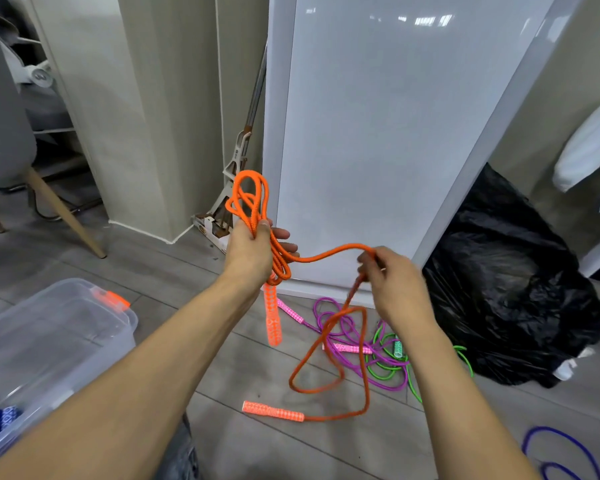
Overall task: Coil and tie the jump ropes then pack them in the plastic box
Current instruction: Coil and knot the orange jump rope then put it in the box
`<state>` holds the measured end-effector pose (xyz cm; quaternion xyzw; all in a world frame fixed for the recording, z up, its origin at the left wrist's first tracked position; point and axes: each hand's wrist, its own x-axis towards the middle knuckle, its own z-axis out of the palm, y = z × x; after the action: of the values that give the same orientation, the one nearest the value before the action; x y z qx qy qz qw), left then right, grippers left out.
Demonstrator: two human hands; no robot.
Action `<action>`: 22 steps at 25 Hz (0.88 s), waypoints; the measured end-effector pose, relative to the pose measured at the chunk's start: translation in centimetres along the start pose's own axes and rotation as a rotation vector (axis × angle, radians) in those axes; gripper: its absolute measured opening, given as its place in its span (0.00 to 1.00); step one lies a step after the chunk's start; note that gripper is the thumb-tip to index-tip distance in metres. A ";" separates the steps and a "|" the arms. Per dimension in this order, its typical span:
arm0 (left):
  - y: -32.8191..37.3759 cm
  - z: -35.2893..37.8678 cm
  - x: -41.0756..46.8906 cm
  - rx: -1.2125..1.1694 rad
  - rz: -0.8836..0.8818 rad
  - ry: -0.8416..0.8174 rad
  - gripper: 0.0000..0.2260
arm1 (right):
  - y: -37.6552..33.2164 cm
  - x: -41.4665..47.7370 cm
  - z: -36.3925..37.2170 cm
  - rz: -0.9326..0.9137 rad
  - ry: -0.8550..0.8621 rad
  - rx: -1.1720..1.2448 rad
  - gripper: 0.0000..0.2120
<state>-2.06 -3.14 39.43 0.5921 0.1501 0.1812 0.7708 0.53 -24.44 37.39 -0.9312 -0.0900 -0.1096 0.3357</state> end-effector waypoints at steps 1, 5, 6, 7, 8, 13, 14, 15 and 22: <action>0.0 0.1 0.0 0.015 -0.002 -0.009 0.06 | 0.3 0.4 -0.4 -0.009 0.044 0.022 0.10; -0.1 0.1 -0.2 0.027 -0.015 0.009 0.06 | 0.5 0.1 0.3 0.068 -0.212 0.071 0.10; -0.1 0.1 -0.1 0.035 -0.025 0.015 0.07 | 0.2 0.1 0.1 0.069 -0.171 0.165 0.10; -0.2 0.1 0.0 0.047 -0.034 0.017 0.07 | 0.1 0.4 -0.1 0.067 -0.124 0.246 0.10; -0.1 0.2 0.0 0.055 -0.037 0.017 0.07 | -0.3 0.5 -0.4 0.064 -0.106 0.291 0.11; -0.5 0.7 -0.5 -0.001 -0.047 -0.033 0.06 | -2.3 -0.6 -0.2 0.075 -0.376 0.343 0.08; -0.4 0.7 -0.7 -0.027 -0.059 -0.048 0.06 | -2.9 -0.9 -0.1 0.082 -0.415 0.384 0.05; -0.3 0.8 -0.7 -0.053 -0.075 -0.059 0.06 | -3.3 -1.0 -0.1 0.082 -0.438 0.429 0.05; -0.7 0.8 -0.4 -0.124 -0.096 -0.179 0.06 | -4.0 -1.3 0.9 -0.016 -0.424 0.466 0.08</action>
<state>-1.99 -4.22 38.95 0.5492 0.0974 0.0991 0.8241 -1.59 -20.91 38.79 -0.8307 -0.1878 0.1080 0.5129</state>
